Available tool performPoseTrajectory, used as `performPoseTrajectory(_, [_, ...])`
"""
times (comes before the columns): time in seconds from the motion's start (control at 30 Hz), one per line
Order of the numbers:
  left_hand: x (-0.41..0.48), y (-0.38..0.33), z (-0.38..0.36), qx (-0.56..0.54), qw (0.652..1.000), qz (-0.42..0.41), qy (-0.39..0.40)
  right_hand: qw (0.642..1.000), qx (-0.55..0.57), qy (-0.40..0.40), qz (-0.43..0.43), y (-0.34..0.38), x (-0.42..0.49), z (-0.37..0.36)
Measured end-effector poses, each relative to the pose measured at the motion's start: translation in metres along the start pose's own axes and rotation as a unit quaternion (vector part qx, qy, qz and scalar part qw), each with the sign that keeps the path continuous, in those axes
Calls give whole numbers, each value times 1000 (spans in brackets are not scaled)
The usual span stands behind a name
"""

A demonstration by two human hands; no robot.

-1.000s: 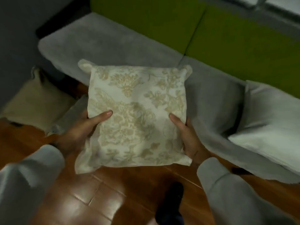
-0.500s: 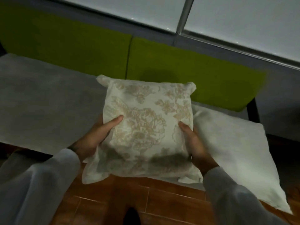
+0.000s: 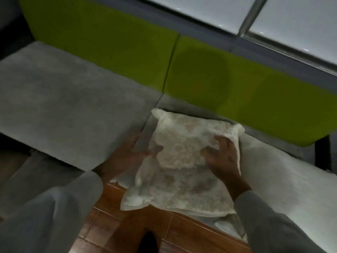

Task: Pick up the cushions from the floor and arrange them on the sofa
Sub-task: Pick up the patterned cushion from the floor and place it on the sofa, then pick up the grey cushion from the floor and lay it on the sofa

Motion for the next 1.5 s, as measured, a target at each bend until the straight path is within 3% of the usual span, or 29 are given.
performPoseTrajectory(0.17, [-43,8,116,-86,984,-15,-157,976,-31,163,139,147,-16,-85])
performPoseTrajectory(0.3, [-97,47,215,-141,957,5,-252,943,-35,227,242,258,-63,-168])
performPoseTrajectory(0.53, [-218,205,380,-178,903,111,-376,880,-81,383,270,375,-167,-353])
performPoseTrajectory(0.67, [-262,284,426,-199,882,181,-387,861,-123,443,219,385,-200,-439])
performPoseTrajectory(0.7, [-275,330,450,-204,873,211,-389,848,-139,469,203,386,-213,-494])
performPoseTrajectory(0.8, [-280,352,469,-190,871,230,-390,854,-142,474,161,383,-208,-518])
performPoseTrajectory(0.93, [-261,440,486,-227,853,276,-381,848,-186,478,132,355,-190,-617])
performPoseTrajectory(1.13, [-196,535,488,-251,846,289,-372,837,-211,494,107,323,-132,-738])
performPoseTrajectory(1.37, [-110,667,479,-362,786,295,-405,854,-163,488,76,290,-65,-885])
performPoseTrajectory(1.5, [-107,670,473,-407,790,289,-357,850,-137,507,45,289,-59,-882])
Point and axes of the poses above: each hand's wrist, its own x-axis towards the middle knuckle, its own z-axis out of the back of the hand, y = z × x, the point moved 9 cm from there along x, towards the middle knuckle, and after that the axes turned 5 degrees about -x, right-handed, at the moved point
